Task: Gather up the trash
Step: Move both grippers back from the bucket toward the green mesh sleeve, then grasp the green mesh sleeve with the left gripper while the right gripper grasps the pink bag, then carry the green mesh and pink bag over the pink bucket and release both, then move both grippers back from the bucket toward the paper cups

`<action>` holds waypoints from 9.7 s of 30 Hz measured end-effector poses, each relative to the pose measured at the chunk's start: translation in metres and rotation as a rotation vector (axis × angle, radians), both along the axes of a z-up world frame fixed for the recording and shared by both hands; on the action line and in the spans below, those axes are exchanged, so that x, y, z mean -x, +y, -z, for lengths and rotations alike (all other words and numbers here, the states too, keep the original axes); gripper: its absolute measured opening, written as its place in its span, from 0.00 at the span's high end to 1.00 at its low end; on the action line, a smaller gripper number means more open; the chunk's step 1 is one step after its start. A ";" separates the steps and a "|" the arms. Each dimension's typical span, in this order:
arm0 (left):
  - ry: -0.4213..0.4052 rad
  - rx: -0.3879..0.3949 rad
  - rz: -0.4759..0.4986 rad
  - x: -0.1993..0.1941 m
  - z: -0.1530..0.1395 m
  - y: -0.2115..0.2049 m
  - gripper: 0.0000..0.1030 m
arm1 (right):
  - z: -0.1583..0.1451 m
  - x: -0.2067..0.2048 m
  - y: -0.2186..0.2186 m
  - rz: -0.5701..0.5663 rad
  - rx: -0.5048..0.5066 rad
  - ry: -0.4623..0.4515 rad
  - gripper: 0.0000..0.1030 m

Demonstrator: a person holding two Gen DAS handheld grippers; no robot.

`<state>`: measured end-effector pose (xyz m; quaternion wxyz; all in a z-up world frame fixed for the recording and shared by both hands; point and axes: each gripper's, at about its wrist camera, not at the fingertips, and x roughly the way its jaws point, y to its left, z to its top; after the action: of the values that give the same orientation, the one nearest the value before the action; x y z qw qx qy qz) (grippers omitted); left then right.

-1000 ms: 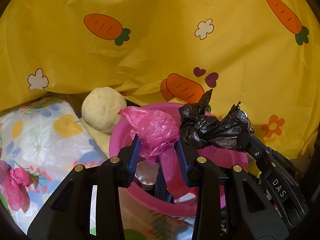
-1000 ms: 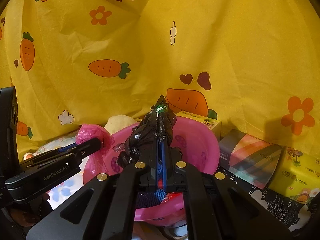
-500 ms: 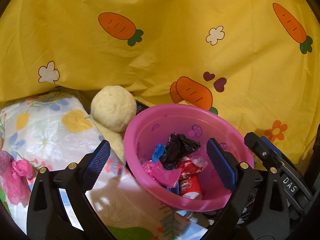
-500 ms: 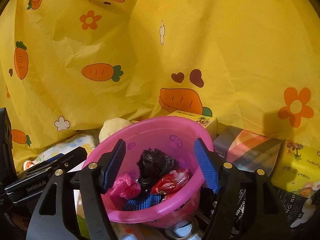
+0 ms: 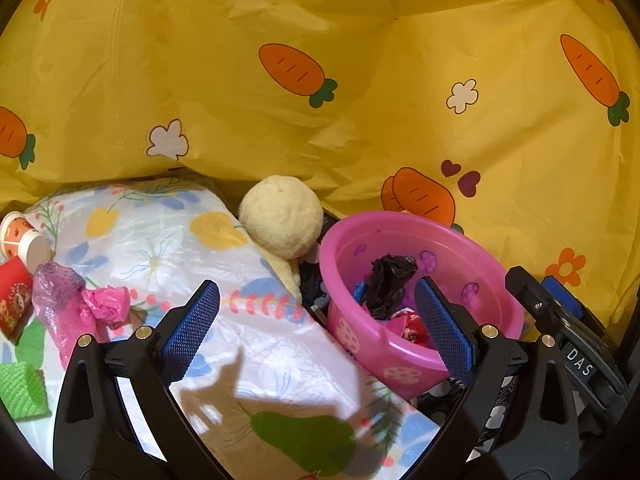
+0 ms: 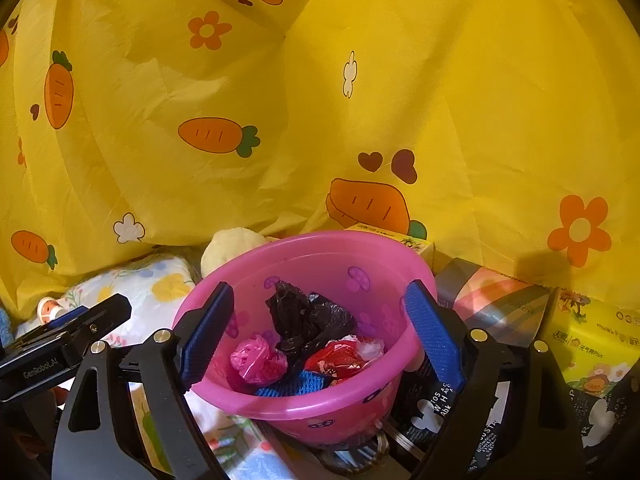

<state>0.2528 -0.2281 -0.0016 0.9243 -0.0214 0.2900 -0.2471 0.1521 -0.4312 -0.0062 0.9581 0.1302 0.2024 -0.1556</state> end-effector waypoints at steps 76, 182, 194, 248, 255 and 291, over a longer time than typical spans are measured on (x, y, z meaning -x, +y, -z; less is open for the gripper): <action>0.265 -0.190 -0.476 -0.010 0.073 0.252 0.11 | 0.009 -0.055 0.249 -0.471 0.112 0.102 0.17; 0.019 -0.142 -0.115 0.060 -0.007 0.083 0.79 | -0.004 0.019 0.096 -0.281 0.067 0.024 0.92; -0.026 -0.130 0.032 0.051 -0.027 0.014 0.79 | -0.014 0.021 0.040 -0.137 0.059 -0.005 0.92; 0.188 0.096 0.376 -0.033 0.013 -0.084 0.06 | 0.018 -0.028 -0.037 -0.009 -0.022 0.054 0.91; 0.161 0.083 0.288 -0.033 0.014 -0.076 0.06 | 0.019 -0.028 -0.037 -0.009 -0.023 0.051 0.90; -0.035 -0.056 -0.096 0.035 0.001 0.056 0.06 | 0.017 0.015 0.036 -0.031 0.046 0.070 0.14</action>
<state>0.2180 -0.1717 -0.0024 0.9403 -0.0052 0.2793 -0.1947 0.1373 -0.3954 -0.0228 0.9554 0.0994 0.2344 -0.1498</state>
